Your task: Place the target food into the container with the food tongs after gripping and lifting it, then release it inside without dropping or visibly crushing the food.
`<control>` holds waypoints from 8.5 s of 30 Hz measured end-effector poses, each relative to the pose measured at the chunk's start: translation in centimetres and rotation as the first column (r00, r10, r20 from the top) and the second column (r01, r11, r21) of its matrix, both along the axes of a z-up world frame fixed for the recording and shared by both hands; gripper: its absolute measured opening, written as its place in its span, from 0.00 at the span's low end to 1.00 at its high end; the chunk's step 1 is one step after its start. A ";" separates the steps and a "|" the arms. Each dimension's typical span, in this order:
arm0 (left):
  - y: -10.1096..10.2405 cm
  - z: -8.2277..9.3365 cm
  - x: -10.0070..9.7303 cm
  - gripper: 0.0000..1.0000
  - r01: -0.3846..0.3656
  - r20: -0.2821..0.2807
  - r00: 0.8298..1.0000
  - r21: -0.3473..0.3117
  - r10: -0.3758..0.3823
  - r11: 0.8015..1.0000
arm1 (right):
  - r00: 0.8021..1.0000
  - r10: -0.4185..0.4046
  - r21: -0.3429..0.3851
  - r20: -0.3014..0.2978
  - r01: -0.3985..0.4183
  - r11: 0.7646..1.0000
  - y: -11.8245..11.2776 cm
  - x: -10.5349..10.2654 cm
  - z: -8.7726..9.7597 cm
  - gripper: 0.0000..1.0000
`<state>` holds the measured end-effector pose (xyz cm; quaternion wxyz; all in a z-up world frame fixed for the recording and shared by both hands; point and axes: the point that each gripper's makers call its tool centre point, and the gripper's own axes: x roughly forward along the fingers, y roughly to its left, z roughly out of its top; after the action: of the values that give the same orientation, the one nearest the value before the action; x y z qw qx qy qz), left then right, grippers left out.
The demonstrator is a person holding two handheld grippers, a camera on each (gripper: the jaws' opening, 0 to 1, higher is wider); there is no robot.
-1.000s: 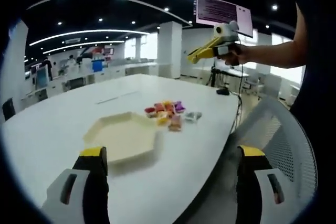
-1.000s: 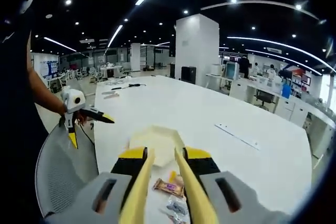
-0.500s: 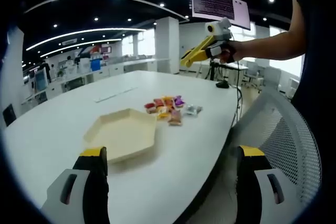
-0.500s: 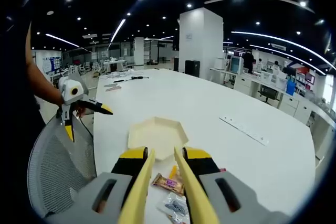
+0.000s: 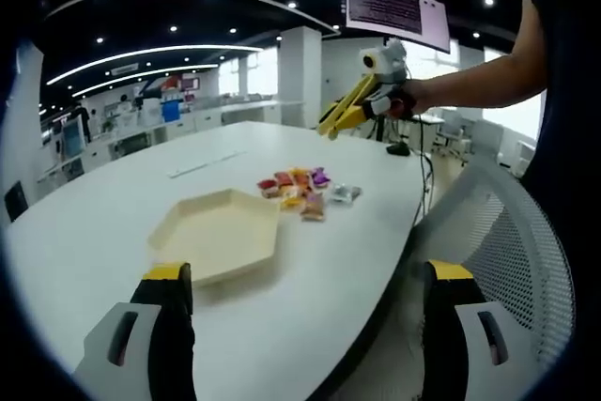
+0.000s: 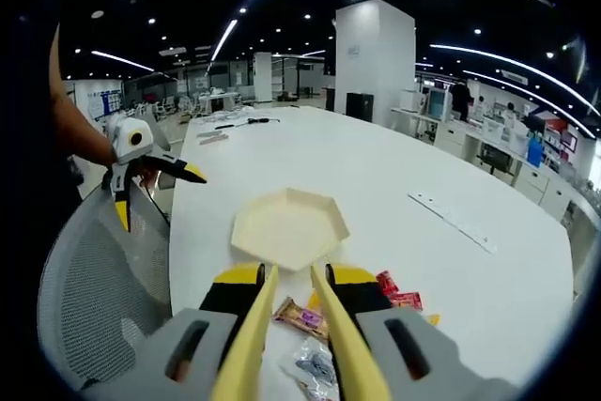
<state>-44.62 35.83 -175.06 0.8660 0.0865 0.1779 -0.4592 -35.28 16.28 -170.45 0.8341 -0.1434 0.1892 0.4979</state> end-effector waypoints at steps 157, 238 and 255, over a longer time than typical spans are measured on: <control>1.7 -0.1 2.1 0.99 -0.091 0.002 0.996 0.005 0.091 0.996 | 0.992 -0.013 -0.283 -0.125 -0.023 0.959 10.3 8.1 -1.3 0.21; 1.6 -0.5 1.8 0.99 -0.088 -0.012 0.996 0.021 0.088 0.996 | 0.989 0.149 -0.208 -0.017 -0.149 0.967 10.7 6.4 2.9 0.27; 1.6 -0.9 1.8 0.99 -0.079 -0.016 0.997 0.040 0.080 0.996 | 0.998 0.064 -0.133 -0.016 -0.065 0.989 6.3 6.3 4.3 0.27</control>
<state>-42.87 37.42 -175.92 0.8801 0.0922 0.1980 -0.4216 -28.94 22.54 -166.14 0.8049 -0.2023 0.2222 0.5117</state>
